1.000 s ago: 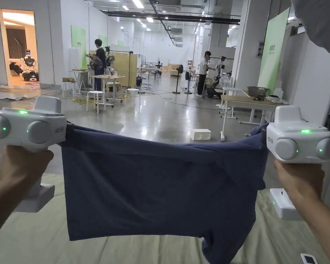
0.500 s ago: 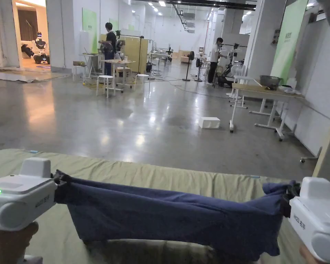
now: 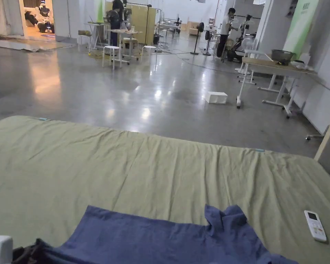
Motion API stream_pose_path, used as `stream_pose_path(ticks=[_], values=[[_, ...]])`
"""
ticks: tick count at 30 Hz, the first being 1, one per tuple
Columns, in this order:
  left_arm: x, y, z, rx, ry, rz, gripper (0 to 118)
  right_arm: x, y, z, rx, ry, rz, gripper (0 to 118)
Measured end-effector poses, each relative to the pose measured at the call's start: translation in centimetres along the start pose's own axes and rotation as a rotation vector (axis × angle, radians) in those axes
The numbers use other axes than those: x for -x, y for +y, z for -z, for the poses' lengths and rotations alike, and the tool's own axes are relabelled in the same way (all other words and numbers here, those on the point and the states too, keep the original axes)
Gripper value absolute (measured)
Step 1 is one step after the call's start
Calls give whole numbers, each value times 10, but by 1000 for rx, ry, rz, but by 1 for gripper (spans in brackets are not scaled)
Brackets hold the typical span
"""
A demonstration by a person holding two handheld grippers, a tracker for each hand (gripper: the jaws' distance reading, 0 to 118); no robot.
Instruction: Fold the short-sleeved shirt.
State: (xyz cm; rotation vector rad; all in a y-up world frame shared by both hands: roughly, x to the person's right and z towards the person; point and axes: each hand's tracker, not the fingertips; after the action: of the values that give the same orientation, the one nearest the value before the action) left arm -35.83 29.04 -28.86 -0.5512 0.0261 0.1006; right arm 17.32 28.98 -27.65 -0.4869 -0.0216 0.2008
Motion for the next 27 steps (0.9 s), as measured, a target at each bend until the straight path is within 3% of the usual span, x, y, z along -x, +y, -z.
stream_pose_path(ticks=[2, 3, 6, 8, 12, 17, 19, 20, 21, 22, 24, 25, 27], values=[[1, 1, 10, 83, 37, 22, 4, 2, -17, -3, 45, 9, -19, 3], [-7, -64, -22, 119, 39, 7, 4, 2, -25, -3, 66, 5, -21, 3], [-6, -92, -20, 193, 40, -59, 4, 2, -53, 5, 168, 25, 28, 3], [-1, -110, -10, 254, 52, -50, 4, 4, -69, 12, 201, -4, 4, 3], [-3, -128, 6, 324, 66, 0, 4, 6, -105, 34, 329, 3, -21, 3], [-5, -138, 27, 403, 74, 37, 4, 10, -133, 49, 377, -8, -13, 4], [10, -149, 45, 418, 70, 37, 4, 15, -131, 47, 386, -25, -27, 17], [11, -147, 45, 405, 74, 39, 4, 17, -128, 44, 370, -30, -35, 33], [11, -143, 45, 382, 67, 39, 9, 20, -123, 41, 341, -24, -42, 52], [10, -139, 46, 353, 51, 32, 20, 23, -118, 39, 311, -13, -42, 62], [-14, -127, 42, 285, 30, 44, 55, 30, -102, 37, 236, 16, -30, 67], [-19, -121, 43, 257, 21, 59, 66, 34, -95, 36, 208, 25, -27, 67], [-41, -106, 41, 178, 0, 115, 69, 46, -78, 36, 130, 26, -28, 67]])
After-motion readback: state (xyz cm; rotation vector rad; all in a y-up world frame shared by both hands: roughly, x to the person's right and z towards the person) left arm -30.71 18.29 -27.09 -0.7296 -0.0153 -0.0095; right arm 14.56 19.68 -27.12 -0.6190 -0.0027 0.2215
